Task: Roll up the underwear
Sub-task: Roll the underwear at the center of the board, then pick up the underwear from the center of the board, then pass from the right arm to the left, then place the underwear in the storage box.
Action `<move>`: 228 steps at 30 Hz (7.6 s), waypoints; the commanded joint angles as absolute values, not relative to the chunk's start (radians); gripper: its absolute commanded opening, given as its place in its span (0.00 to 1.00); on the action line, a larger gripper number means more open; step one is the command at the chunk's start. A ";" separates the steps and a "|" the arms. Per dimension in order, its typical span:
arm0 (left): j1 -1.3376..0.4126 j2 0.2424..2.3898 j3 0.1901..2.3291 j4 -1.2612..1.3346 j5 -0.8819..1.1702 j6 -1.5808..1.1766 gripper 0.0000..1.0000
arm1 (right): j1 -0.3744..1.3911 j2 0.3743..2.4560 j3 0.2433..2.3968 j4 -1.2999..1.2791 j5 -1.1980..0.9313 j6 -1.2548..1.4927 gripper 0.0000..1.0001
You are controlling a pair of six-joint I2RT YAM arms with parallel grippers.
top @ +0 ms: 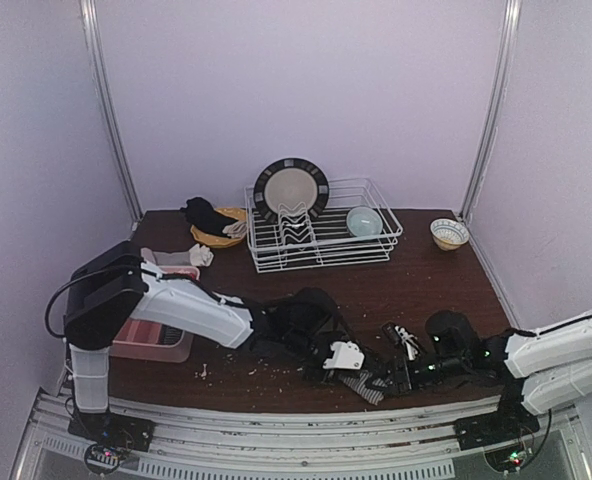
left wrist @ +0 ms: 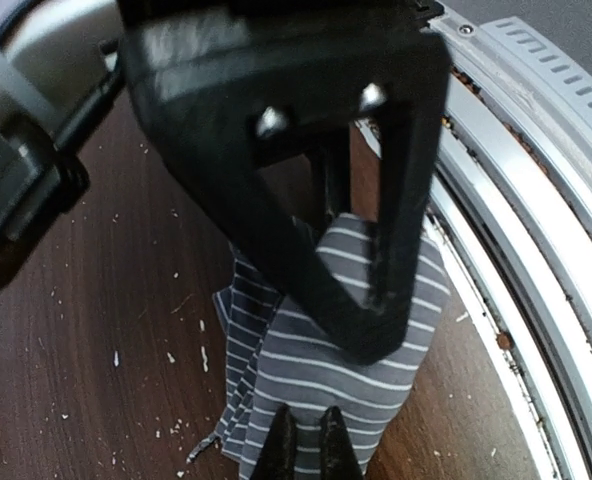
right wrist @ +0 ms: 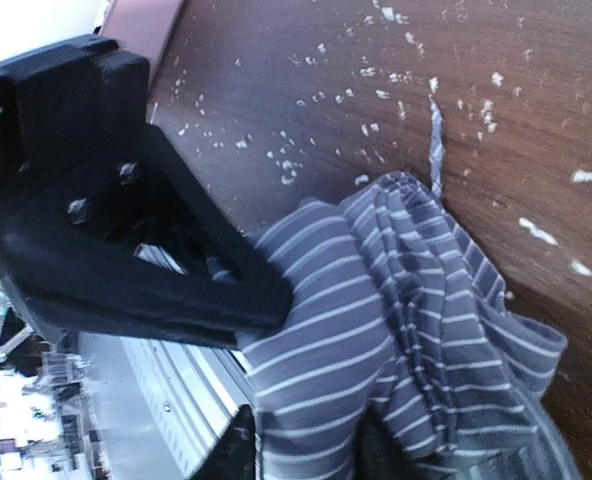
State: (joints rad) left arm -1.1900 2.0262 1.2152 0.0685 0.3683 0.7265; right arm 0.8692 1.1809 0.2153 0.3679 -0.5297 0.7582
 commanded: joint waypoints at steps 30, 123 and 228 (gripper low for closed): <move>-1.183 2.272 1.565 -0.442 0.477 0.529 0.00 | 1.125 0.942 0.339 -0.348 0.140 0.875 0.67; -1.224 1.252 0.663 0.663 0.050 -0.556 0.00 | 1.239 1.215 0.521 0.913 -0.059 0.574 0.47; -0.586 1.722 1.205 -0.859 0.308 -0.368 0.00 | 1.216 0.801 0.424 0.150 0.163 0.383 0.82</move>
